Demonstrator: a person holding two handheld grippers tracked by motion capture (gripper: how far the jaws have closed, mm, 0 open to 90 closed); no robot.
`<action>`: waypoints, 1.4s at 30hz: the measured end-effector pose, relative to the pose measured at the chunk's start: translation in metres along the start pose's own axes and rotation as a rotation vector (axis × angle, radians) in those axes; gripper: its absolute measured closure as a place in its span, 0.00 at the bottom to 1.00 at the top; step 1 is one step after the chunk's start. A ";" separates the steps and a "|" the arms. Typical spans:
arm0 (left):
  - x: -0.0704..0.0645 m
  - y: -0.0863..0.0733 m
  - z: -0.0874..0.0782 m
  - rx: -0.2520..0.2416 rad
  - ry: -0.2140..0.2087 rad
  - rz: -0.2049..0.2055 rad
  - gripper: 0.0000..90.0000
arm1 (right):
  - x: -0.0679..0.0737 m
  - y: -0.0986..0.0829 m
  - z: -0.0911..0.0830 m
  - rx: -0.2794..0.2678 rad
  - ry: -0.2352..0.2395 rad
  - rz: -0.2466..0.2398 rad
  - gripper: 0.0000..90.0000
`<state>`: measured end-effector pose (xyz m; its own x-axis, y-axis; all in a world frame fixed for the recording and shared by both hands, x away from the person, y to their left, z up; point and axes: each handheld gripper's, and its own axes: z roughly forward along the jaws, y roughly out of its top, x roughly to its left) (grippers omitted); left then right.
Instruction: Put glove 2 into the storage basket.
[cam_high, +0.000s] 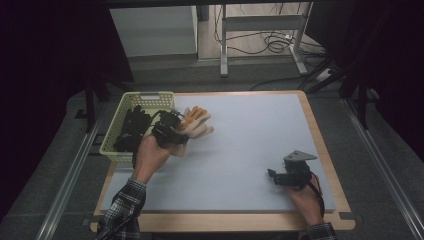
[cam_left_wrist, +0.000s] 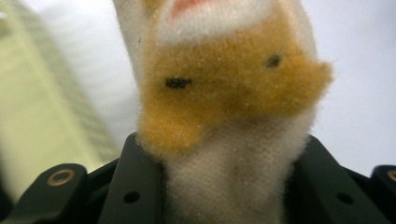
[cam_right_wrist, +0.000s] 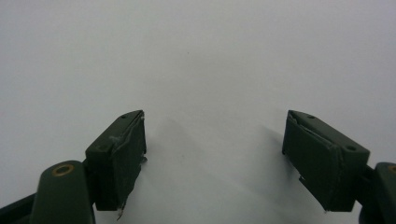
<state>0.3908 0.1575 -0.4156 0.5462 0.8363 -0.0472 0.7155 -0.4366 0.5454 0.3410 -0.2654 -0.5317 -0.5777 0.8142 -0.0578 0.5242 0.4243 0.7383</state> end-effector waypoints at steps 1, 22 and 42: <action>0.007 0.001 -0.006 -0.005 0.021 -0.011 0.70 | 0.000 0.000 0.000 0.000 0.000 0.000 0.24; 0.125 -0.019 -0.023 0.023 0.223 -0.293 0.68 | 0.000 0.000 0.000 0.000 0.001 0.001 0.24; 0.129 -0.013 0.079 0.177 0.121 -0.263 0.60 | 0.000 0.000 0.000 -0.001 0.002 0.000 0.24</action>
<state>0.4858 0.2447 -0.4951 0.2848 0.9566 -0.0619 0.8954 -0.2424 0.3735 0.3411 -0.2655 -0.5318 -0.5785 0.8137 -0.0565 0.5239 0.4238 0.7389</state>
